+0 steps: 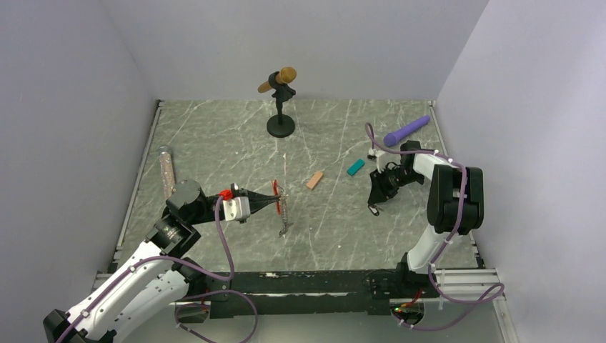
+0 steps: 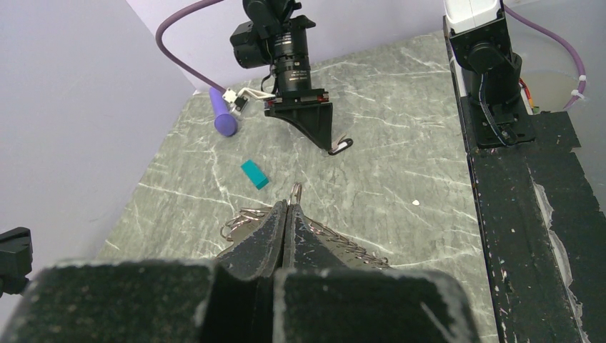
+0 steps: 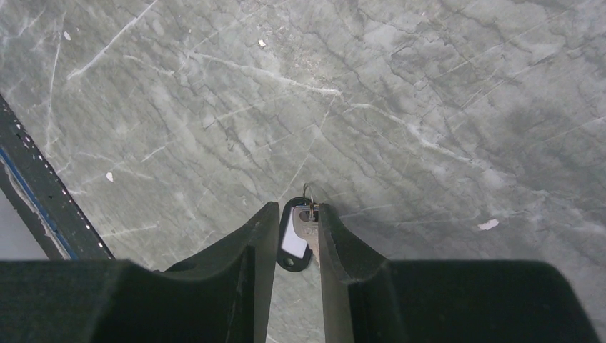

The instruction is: Put the keys on the keyring

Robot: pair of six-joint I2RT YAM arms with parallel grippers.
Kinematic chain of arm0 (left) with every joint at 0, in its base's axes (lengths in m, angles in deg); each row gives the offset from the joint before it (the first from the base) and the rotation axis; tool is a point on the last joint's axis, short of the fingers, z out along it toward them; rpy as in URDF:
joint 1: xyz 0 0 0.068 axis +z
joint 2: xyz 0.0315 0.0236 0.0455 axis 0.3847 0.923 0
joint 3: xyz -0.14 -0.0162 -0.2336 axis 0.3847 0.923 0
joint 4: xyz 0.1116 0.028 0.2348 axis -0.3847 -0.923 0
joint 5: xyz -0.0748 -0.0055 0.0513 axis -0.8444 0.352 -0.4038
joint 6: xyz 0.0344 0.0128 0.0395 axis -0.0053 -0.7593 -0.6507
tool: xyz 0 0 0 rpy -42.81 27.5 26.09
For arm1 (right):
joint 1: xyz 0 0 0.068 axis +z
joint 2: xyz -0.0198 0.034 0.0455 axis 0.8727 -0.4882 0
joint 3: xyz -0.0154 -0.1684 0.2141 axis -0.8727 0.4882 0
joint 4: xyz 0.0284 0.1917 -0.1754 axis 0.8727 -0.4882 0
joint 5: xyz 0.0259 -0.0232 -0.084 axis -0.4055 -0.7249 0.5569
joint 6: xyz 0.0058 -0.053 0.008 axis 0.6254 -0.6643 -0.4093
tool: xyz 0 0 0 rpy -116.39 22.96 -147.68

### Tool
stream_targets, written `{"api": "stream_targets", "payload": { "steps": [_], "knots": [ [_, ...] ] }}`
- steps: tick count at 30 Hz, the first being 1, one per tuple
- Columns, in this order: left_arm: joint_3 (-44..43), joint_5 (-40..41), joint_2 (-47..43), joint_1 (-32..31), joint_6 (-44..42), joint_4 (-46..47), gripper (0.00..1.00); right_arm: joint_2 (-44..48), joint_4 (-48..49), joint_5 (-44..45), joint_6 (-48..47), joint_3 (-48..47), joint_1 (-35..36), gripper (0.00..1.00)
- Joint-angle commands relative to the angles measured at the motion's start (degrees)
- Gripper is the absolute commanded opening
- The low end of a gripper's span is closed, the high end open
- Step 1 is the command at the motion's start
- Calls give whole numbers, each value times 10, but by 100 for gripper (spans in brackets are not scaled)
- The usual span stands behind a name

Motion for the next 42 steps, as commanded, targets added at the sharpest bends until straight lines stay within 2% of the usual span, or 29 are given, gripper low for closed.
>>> {"api": "stream_targets", "payload": {
  "steps": [1, 42],
  "knots": [
    [-9, -10, -4, 2, -8, 16, 0, -7, -10, -2, 1, -14, -3, 30],
    [-10, -13, -4, 2, -7, 16, 0, -15, -1, 2, 7, -11, 3, 20]
  ]
}}
